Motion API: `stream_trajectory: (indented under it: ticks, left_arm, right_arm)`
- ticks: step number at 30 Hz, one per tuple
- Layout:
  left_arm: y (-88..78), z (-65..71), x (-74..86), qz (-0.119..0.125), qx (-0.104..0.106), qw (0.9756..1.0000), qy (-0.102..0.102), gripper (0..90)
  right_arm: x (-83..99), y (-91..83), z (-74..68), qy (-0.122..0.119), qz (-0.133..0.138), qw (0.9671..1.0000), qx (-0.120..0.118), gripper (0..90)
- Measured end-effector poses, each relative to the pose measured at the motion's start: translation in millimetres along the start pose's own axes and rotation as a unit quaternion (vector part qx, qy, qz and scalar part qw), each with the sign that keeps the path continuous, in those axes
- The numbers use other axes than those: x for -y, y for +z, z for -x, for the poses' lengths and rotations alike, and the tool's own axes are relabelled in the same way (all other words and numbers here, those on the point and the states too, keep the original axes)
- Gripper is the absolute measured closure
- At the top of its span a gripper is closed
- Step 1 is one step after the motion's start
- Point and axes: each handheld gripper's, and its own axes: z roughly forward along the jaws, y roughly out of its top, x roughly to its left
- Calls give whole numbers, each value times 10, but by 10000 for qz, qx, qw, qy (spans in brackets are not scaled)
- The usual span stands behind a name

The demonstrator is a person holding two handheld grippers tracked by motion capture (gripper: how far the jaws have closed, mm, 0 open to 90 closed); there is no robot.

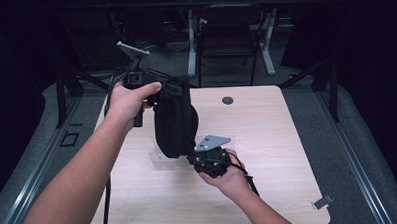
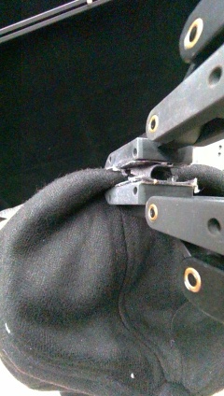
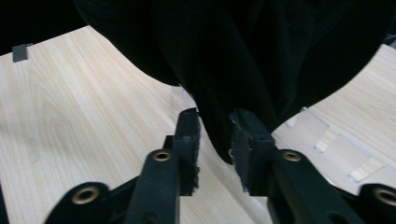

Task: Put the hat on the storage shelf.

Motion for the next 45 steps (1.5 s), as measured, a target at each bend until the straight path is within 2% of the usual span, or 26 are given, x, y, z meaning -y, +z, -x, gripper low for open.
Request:
stream_trajectory:
  ticks: [6, 13, 19, 24, 28, 34, 36, 45]
  left_arm:
    - [27, 19, 3, -7, -2, 10000, 42, 840]
    - [52, 33, 6, 10, 150, 9999, 49, 793]
    - [65, 60, 17, 45, 272, 9996, 53, 746]
    - [12, 44, 16, 94, 264, 9996, 62, 710]
    - [-54, -27, 15, 150, 213, 9996, 53, 708]
    - [-137, -179, 39, 199, 140, 9997, -57, 708]
    - [-172, -240, 50, 229, 98, 9996, -132, 708]
    - [-326, -507, 127, 299, -41, 9991, -297, 699]
  right_arm:
    - [-42, 17, -36, -159, -87, 9998, 110, 793]
    - [-20, 0, -71, -403, -148, 9986, 306, 821]
    - [17, -9, -79, -345, -69, 9987, 365, 824]
    - [50, -31, -51, -263, -79, 9989, 377, 832]
    - [93, -27, -20, -158, -75, 9991, 398, 842]
    - [171, 4, 41, -68, -241, 9987, 452, 848]
    - [208, 6, 60, 12, -189, 9991, 376, 848]
    - [275, -15, 73, 30, -242, 9990, 375, 846]
